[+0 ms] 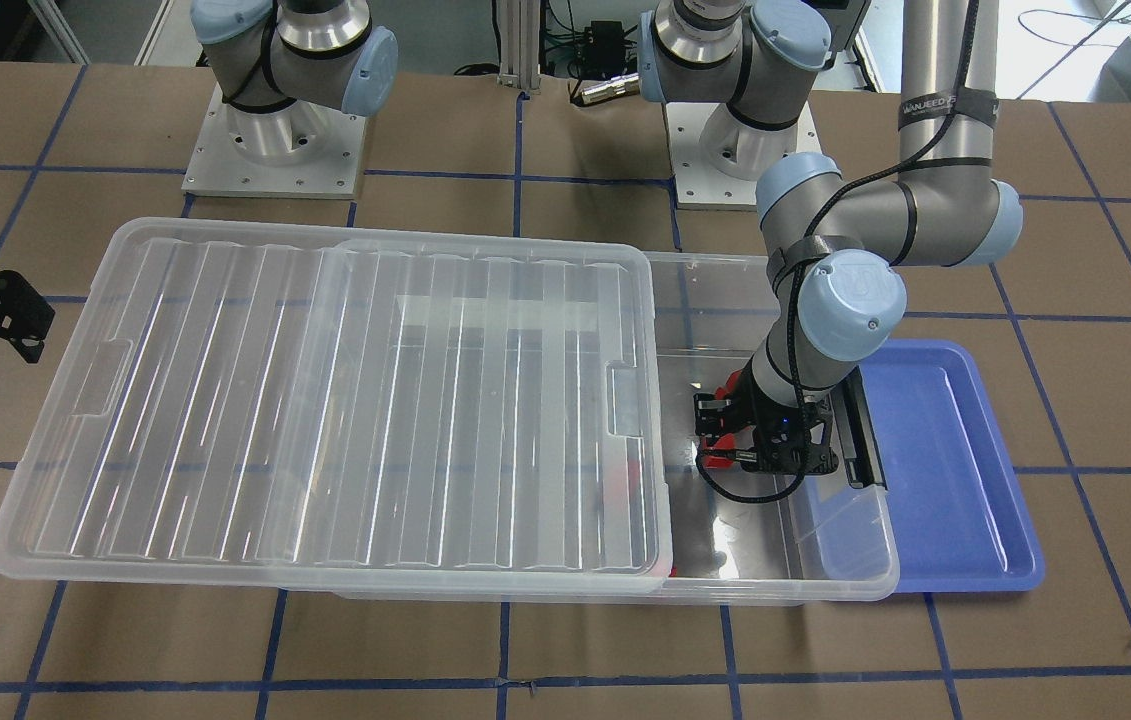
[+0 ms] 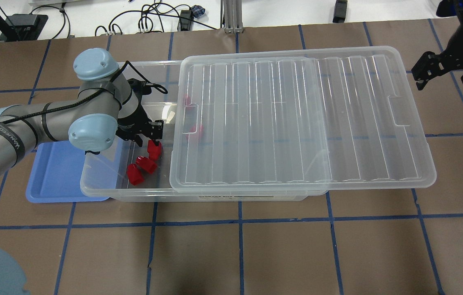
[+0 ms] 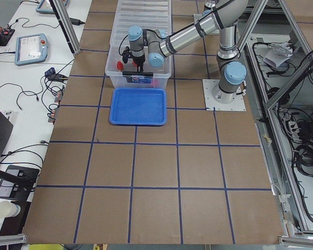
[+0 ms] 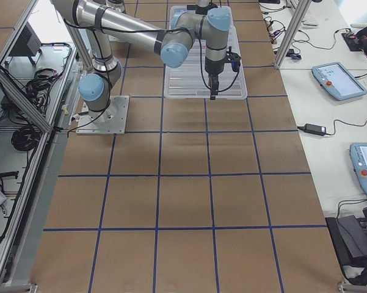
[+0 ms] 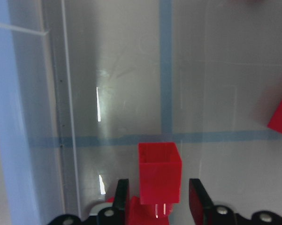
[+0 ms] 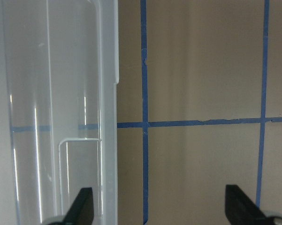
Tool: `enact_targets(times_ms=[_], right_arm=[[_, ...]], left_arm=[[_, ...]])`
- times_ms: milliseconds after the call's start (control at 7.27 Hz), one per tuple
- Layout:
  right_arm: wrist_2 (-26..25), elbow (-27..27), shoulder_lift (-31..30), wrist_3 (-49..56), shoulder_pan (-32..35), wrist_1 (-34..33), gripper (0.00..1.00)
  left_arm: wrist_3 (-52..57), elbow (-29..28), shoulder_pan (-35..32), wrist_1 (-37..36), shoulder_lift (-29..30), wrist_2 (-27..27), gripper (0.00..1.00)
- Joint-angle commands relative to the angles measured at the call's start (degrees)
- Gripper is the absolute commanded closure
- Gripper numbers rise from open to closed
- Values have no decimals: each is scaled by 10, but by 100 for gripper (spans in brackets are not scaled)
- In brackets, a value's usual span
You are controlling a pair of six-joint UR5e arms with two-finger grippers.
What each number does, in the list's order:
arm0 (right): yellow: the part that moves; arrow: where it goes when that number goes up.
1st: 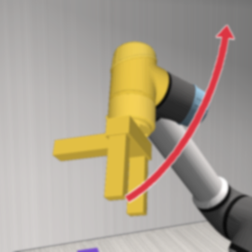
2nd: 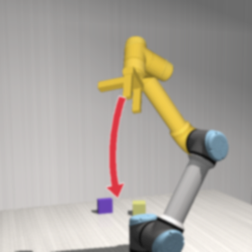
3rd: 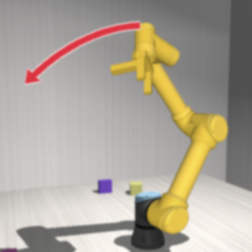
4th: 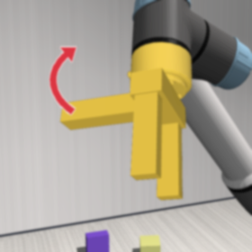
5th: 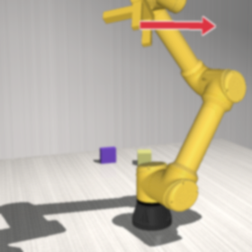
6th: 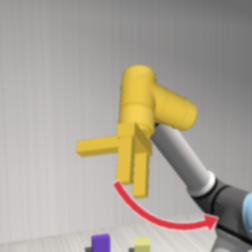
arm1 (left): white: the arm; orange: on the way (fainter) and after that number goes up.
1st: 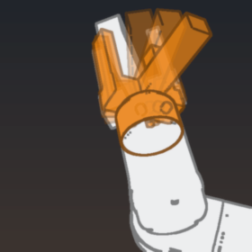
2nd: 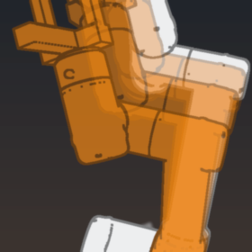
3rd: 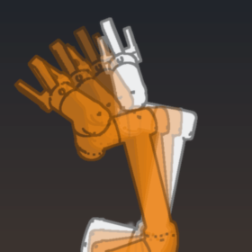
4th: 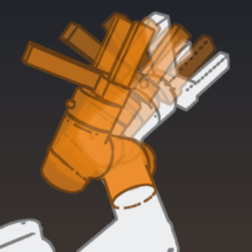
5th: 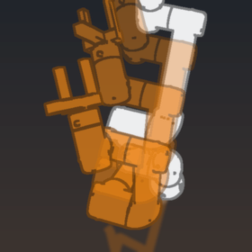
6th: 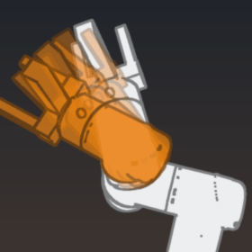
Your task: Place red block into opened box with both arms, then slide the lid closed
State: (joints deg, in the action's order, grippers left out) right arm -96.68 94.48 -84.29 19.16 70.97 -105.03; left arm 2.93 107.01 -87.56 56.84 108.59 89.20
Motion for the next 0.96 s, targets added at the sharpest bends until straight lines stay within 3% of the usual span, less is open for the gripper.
enact_targets(times_ms=[0, 275, 550, 826], right_arm=[[-4, 1, 3, 1, -1, -5, 0], [-5, 2, 15, 1, -6, -5, 0], [-5, 1, 29, 1, -19, -6, 0], [-9, 3, 37, 2, -21, -5, 0]], left_arm=[[-5, -39, -4, 35, -17, 5, 0], [-7, -81, -5, 109, -44, 5, 0], [-58, -200, -22, 270, -65, -2, 0], [-58, -295, -50, 378, -79, 2, 0]])
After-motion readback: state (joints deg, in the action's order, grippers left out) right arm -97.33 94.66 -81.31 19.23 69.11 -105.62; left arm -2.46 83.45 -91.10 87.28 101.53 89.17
